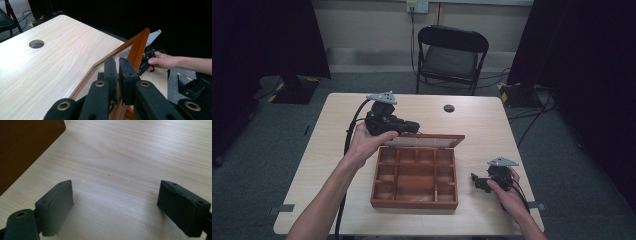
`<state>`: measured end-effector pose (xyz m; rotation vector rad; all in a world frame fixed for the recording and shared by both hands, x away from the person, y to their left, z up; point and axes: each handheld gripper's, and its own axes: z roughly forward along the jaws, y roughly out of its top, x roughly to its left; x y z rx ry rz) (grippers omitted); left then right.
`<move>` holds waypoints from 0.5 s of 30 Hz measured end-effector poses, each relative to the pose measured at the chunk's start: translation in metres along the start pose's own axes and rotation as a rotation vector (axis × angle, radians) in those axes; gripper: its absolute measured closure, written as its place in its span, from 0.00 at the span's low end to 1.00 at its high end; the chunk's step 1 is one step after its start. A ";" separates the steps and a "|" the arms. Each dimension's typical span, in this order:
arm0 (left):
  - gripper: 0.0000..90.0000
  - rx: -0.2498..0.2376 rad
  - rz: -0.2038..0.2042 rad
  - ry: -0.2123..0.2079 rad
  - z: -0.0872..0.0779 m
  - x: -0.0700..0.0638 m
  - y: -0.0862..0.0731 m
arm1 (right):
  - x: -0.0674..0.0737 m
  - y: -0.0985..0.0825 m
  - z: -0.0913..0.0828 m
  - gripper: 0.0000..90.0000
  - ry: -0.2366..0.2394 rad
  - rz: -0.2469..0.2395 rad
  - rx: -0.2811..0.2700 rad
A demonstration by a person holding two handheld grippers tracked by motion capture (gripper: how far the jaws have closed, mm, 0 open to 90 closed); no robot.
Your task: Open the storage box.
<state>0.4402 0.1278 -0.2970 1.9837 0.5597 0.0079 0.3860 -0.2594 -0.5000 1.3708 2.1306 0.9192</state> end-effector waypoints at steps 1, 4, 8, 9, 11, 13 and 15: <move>0.95 -0.001 0.000 0.000 0.000 0.000 0.000 | 0.000 0.000 0.000 0.14 0.000 0.000 0.000; 0.95 -0.001 0.000 0.000 0.000 0.000 0.000 | 0.000 0.000 0.000 0.14 0.000 0.000 0.000; 0.95 -0.001 -0.001 0.000 0.000 0.000 0.000 | 0.000 0.000 0.000 0.14 0.000 0.000 0.000; 0.95 -0.001 0.000 0.000 0.000 0.000 0.000 | 0.000 0.000 0.000 0.14 0.000 0.000 0.000; 0.95 -0.001 0.003 0.000 0.000 0.000 0.000 | 0.000 0.000 0.000 0.14 0.000 0.000 0.000; 0.95 -0.002 0.002 0.000 0.000 0.000 0.000 | 0.000 0.000 0.000 0.14 0.000 0.000 0.000; 0.95 -0.002 0.002 0.000 0.000 0.000 0.000 | 0.000 0.000 0.000 0.14 0.000 0.000 0.000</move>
